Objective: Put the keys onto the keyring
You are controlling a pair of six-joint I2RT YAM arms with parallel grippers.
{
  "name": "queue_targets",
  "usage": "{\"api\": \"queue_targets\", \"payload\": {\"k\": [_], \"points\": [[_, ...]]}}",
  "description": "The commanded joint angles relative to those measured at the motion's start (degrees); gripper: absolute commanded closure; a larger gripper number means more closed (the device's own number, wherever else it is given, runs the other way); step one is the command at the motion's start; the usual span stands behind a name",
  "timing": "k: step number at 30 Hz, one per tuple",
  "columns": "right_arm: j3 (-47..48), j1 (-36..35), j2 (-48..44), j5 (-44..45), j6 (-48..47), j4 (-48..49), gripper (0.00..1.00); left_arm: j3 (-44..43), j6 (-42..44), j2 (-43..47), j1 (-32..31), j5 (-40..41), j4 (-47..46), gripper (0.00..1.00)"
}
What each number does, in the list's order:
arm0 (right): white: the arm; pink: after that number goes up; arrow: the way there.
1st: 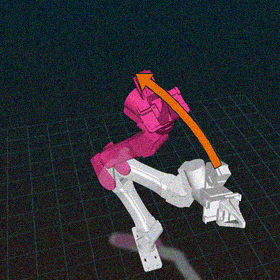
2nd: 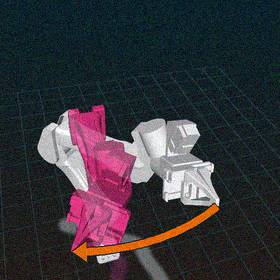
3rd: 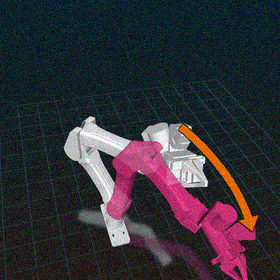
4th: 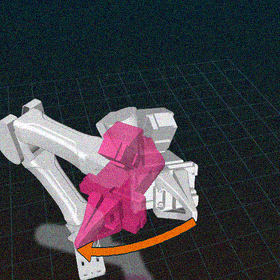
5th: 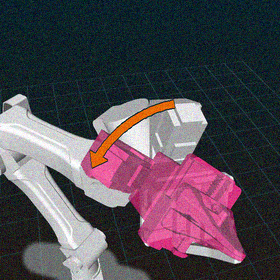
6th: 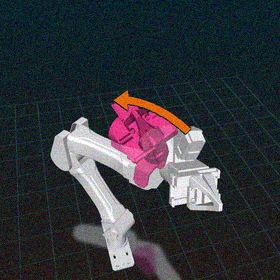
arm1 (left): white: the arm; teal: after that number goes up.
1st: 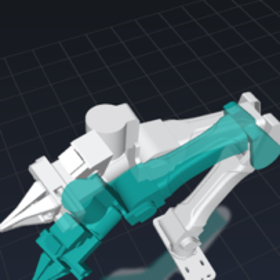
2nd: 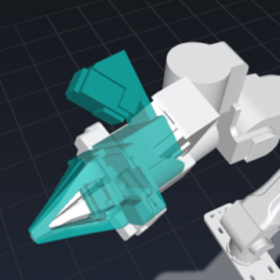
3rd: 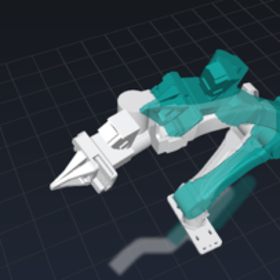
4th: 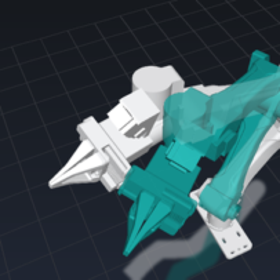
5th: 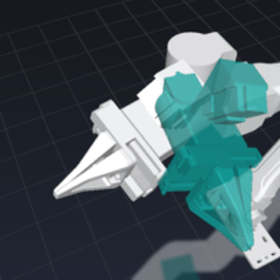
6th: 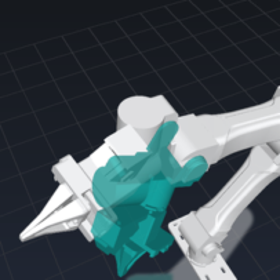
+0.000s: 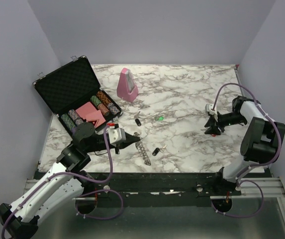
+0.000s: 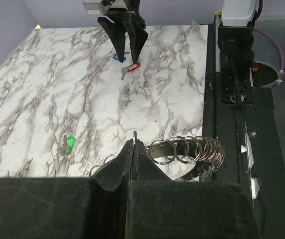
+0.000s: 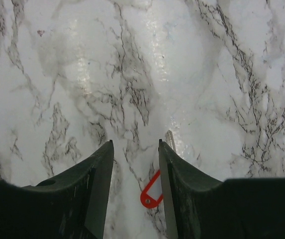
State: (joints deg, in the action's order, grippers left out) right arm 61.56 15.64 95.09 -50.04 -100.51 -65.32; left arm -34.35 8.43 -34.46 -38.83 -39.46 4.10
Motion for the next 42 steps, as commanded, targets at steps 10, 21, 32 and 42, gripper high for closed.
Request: {"api": "queue_targets", "payload": {"k": [10, 21, 32, 42], "points": [[3.13, 9.41, 7.04, 4.08, -11.37, -1.92, 0.51, -0.19, 2.21, 0.36, 0.07, -2.11, -0.14, 1.00], [5.50, 9.50, 11.78, 1.53, -14.71, -0.95, 0.54, -0.19, 2.74, -0.61, 0.16, -1.76, 0.12, 1.00], [6.64, 9.32, 14.07, 0.21, -16.47, -0.51, 0.58, -0.02, 2.91, -0.79, 0.16, -1.76, 0.12, 1.00], [6.20, 7.83, 14.60, 0.56, -15.07, 1.42, 0.60, -0.02, 3.00, -0.96, 0.16, -1.76, 0.12, 1.00]]}}
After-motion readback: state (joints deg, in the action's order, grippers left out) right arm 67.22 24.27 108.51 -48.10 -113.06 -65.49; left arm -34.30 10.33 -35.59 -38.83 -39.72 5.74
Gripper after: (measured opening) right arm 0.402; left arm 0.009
